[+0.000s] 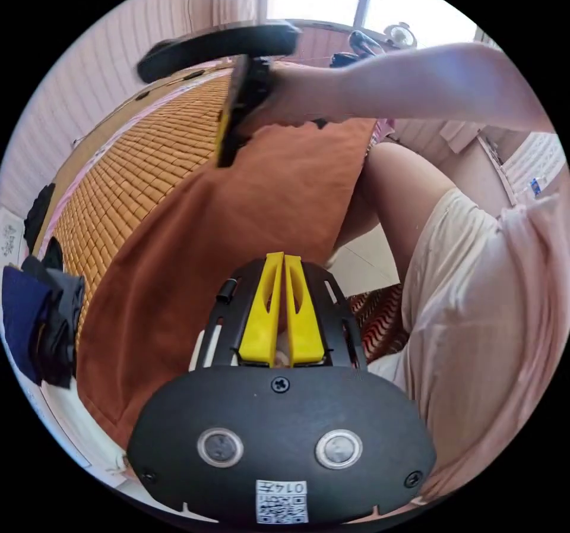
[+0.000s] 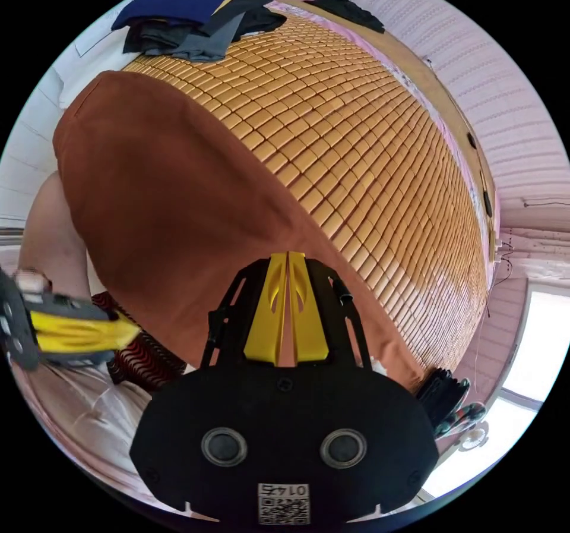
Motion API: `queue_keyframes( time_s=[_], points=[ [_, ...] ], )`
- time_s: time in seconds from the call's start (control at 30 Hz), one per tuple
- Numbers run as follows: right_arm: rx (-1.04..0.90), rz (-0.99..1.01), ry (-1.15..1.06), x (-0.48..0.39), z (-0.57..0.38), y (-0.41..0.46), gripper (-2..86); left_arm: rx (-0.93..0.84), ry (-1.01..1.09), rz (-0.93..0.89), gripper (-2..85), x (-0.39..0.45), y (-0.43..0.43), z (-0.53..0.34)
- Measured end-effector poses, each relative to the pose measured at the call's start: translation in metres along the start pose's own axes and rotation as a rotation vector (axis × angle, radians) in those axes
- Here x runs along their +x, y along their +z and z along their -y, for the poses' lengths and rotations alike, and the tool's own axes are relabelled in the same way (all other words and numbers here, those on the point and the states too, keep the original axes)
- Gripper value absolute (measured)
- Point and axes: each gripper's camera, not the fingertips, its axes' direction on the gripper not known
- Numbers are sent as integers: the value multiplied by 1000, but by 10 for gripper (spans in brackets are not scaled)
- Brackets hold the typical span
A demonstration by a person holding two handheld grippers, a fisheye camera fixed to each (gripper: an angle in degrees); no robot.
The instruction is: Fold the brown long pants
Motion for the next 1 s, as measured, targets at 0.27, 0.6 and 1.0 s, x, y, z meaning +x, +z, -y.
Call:
queue_keyframes(
  time_s=[0.27, 0.6, 1.0],
  points=[
    [-244, 3, -156, 21, 39, 36, -2, -117, 26, -23, -10, 33, 99, 47],
    [-389, 178, -163, 88, 29, 45, -7, -325, 96, -94, -10, 54, 150, 70],
    [141, 319, 120, 196, -163, 26, -6, -232, -58, -140, -10, 25, 123, 55]
  ],
)
